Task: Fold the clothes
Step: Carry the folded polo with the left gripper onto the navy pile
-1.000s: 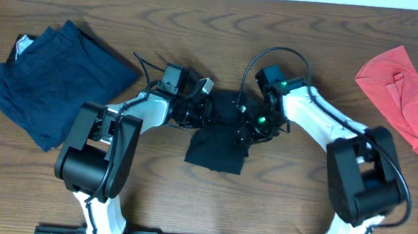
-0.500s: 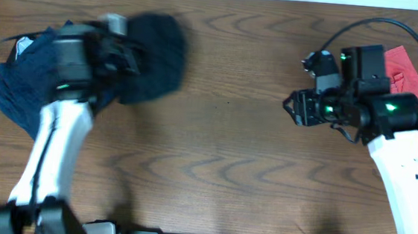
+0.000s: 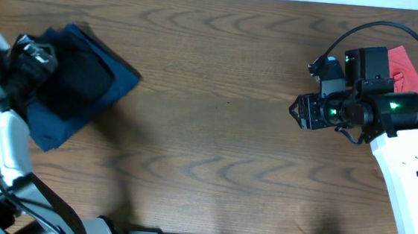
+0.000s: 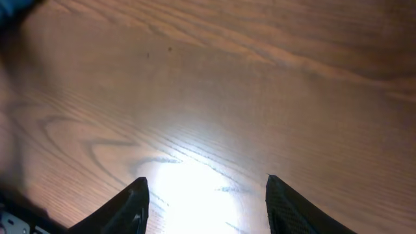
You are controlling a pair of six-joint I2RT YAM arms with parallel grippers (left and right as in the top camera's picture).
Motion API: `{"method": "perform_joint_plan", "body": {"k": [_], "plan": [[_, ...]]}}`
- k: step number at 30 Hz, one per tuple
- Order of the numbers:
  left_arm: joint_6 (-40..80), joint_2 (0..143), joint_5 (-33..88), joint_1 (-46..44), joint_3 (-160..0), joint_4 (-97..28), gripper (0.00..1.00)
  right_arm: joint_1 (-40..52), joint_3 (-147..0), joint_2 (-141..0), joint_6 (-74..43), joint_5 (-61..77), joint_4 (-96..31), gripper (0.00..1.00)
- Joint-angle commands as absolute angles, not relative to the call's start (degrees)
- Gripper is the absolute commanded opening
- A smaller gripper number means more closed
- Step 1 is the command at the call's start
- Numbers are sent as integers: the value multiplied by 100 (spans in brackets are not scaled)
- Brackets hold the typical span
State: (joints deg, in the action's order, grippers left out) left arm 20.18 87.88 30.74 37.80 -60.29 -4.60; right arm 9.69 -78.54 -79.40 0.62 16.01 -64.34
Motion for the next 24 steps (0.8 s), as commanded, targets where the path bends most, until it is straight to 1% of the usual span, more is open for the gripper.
{"method": "perform_joint_plan", "body": {"k": [1,6,9,11,13,15,17,18,19,22,23,24], "plan": [[2394,8739,3013,4202,-6110,-305,98,937,-7822,-7940,165,1538,-6497,56],[2705,8711,2628,4801,-6110,-419,98,937,-7822,-7940,180,1350,-6541,57],[2939,8711,2663,5054,-6110,-403,98,937,-7822,-7940,180,1350,-6539,57],[2969,8711,3155,5078,-6110,-220,98,937,-7822,-7940,180,1350,-6499,57],[2919,8709,3776,4943,-6110,67,98,937,-7822,-7940,178,1350,-6418,61],[2790,8685,4108,4611,-6114,189,98,932,-7822,-7940,60,1350,-6248,65],[2456,8661,4112,4125,-6117,126,98,932,-7822,-7953,-132,1350,-6003,72],[2215,8646,4038,3787,-6117,16,98,932,-7822,-7961,-231,1347,-5822,77],[2045,8643,3894,3465,-6117,-108,98,932,-7822,-7988,-287,1347,-5627,80],[1542,8643,3232,2405,-6117,-604,98,917,-7822,-8093,-386,1328,-5129,92],[1350,8643,2928,1990,-6117,-823,98,899,-7822,-8143,-384,1328,-4995,98],[1205,8643,2681,1636,-6117,-991,98,880,-7822,-8193,-381,1328,-4862,99]]}}
